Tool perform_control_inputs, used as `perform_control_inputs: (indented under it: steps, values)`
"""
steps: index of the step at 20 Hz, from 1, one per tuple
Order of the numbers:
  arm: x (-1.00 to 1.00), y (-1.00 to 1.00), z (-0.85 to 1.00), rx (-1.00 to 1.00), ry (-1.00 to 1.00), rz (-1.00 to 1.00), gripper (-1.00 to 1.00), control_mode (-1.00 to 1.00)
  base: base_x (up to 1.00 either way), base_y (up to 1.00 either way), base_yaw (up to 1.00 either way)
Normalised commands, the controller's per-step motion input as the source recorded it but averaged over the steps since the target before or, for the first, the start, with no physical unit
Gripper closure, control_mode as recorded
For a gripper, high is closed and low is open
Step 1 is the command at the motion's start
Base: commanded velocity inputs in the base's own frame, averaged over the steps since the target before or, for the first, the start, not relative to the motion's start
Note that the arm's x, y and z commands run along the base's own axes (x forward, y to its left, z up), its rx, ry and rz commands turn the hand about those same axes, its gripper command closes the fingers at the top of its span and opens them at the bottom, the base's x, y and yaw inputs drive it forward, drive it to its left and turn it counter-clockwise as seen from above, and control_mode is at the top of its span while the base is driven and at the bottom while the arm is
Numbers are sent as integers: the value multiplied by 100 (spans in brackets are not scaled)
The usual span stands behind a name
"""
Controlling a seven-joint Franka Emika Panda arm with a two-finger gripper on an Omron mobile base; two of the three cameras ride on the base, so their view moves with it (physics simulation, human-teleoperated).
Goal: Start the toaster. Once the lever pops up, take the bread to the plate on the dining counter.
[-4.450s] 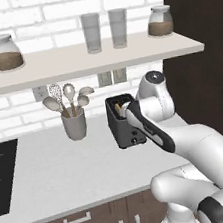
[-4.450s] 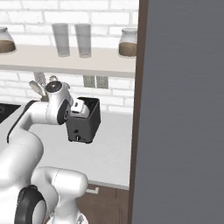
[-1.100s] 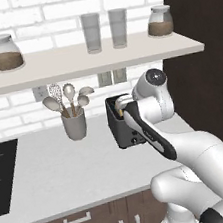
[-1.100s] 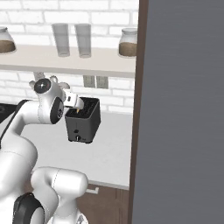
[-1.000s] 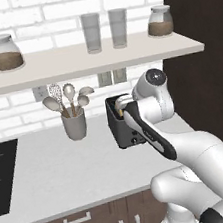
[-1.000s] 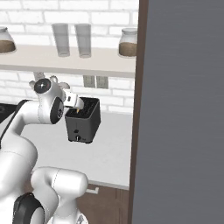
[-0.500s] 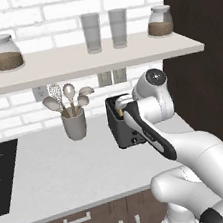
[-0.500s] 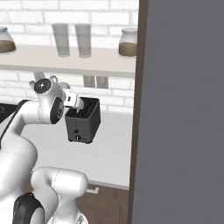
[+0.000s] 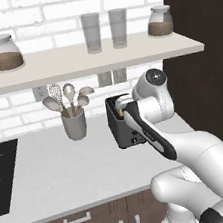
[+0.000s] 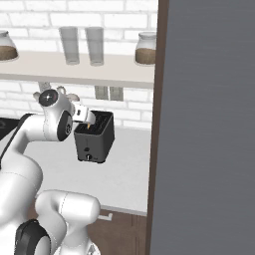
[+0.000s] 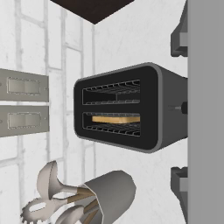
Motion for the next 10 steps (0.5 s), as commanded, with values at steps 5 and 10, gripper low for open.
perform_control_inputs:
  steps: [5,10]
  values:
    - [0,0,0,0,0,0,-100,-100,0,0,0]
    - [0,0,0,0,0,0,-100,-100,0,0,0]
